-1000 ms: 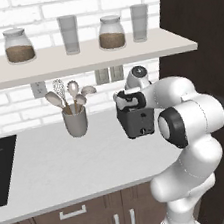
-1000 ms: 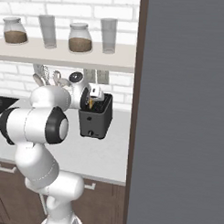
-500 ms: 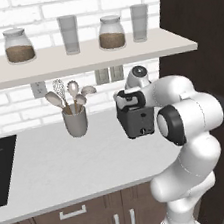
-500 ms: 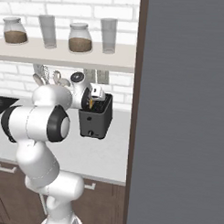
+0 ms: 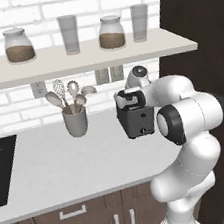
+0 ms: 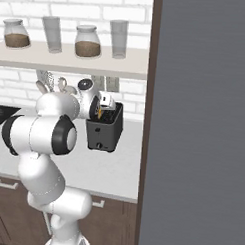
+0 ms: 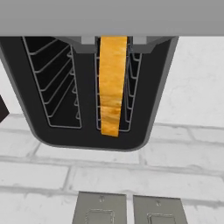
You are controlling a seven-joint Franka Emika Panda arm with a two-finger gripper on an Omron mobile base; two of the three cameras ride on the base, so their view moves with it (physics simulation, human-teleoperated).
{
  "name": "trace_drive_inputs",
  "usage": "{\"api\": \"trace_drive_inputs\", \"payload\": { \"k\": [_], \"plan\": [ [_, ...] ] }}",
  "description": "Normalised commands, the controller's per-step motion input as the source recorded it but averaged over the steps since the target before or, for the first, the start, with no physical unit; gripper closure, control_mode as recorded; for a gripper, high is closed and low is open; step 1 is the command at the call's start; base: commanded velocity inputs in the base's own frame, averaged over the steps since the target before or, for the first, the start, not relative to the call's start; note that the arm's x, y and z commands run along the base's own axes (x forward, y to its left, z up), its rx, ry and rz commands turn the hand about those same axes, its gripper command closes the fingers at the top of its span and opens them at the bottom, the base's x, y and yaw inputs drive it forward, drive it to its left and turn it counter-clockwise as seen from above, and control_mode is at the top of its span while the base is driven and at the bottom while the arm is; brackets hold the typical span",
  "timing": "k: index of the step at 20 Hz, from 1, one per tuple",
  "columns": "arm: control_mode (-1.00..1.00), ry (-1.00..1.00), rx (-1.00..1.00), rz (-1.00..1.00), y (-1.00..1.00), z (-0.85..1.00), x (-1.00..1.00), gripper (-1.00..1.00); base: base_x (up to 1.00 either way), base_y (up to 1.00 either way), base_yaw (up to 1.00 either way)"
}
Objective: Start the toaster. Once the lever pops up, take the bread to the plate on the dining counter.
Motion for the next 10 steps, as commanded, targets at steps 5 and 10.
{"api": "trace_drive_inputs", "payload": {
  "k": [5, 10],
  "plan": [
    [-1.0, -0.05, 0.0, 0.0, 0.0, 0.06, -0.03, 1.0, 0.0, 0.0, 0.0],
    [-1.0, -0.03, 0.0, -0.01, 0.0, 0.32, 0.0, 1.0, 0.0, 0.0, 0.0]
  ]
}}
